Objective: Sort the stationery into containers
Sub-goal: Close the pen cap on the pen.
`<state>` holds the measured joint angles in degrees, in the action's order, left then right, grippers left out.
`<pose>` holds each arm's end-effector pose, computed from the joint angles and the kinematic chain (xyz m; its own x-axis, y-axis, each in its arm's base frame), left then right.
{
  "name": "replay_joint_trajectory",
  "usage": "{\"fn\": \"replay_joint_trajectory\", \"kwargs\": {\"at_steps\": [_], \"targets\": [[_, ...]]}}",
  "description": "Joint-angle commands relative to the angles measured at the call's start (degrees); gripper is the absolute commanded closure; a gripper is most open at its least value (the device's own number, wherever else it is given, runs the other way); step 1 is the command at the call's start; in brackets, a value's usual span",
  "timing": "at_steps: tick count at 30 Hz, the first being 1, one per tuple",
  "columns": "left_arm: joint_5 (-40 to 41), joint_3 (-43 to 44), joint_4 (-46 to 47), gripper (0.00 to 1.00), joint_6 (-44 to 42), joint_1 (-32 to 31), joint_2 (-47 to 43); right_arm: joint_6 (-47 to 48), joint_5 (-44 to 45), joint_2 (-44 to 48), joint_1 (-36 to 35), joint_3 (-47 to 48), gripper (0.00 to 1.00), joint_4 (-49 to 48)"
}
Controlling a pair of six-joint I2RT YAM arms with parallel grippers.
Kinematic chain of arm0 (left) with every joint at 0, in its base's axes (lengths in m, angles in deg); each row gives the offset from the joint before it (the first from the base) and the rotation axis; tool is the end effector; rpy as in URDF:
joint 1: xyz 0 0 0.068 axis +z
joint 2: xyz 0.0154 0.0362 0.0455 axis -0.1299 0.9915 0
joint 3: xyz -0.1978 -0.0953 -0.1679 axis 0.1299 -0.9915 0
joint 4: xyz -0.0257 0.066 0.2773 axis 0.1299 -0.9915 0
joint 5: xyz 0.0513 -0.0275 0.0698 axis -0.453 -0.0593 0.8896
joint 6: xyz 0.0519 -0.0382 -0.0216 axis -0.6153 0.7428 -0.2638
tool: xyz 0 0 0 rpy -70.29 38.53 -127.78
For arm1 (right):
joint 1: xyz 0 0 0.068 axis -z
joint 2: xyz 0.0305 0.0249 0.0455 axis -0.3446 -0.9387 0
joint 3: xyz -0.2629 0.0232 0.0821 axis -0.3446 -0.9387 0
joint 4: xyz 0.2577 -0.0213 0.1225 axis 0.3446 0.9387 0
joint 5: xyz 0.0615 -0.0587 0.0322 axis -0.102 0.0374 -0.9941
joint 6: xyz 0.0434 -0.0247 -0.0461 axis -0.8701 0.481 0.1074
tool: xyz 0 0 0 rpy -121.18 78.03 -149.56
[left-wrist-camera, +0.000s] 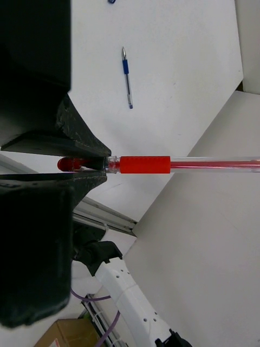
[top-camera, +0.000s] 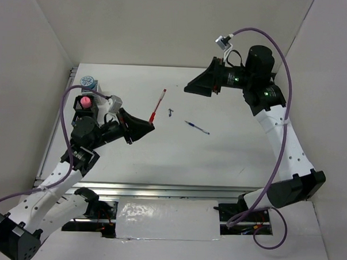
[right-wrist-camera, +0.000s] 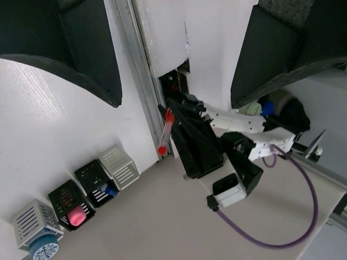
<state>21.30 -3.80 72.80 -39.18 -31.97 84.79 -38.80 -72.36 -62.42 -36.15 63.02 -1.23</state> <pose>0.1947 -0.1219 0.3533 -0.3102 -0.3628 -0.8787 0.7985 0.4022 -0.4479 0.2948 0.1354 0.4949 -0.5470 0.0705 -0.8342 -0.8178 0.1679 0.5505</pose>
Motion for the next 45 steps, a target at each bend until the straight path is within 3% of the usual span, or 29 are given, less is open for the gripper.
{"fn": "replay_joint_trajectory", "kwargs": {"at_steps": [1,10,18,33,38,45], "targets": [[-0.49,2.32,5.12,1.0,4.09,0.34,0.74,-1.47,6.06,-2.69,-3.07,3.6,0.13,-1.48],[-0.85,3.2,6.97,1.0,7.0,0.17,2.23,-11.3,8.18,-9.73,-6.77,4.84,0.19,-8.67],[-1.29,2.59,7.05,1.0,8.41,-0.27,3.2,-15.44,6.6,-11.49,-7.3,4.49,0.36,-12.46],[-0.32,3.2,7.49,1.0,6.65,-3.43,4.08,-14.82,4.66,-10.96,-9.67,5.02,0.35,-13.25],[0.38,3.2,7.41,1.0,6.21,-3.96,4.43,-14.91,4.49,-10.96,-10.11,5.02,0.41,-13.6],[0.82,3.11,7.5,1.0,5.95,-3.88,4.43,-14.74,3.96,-10.52,-10.38,3.96,0.41,-13.34]]}}
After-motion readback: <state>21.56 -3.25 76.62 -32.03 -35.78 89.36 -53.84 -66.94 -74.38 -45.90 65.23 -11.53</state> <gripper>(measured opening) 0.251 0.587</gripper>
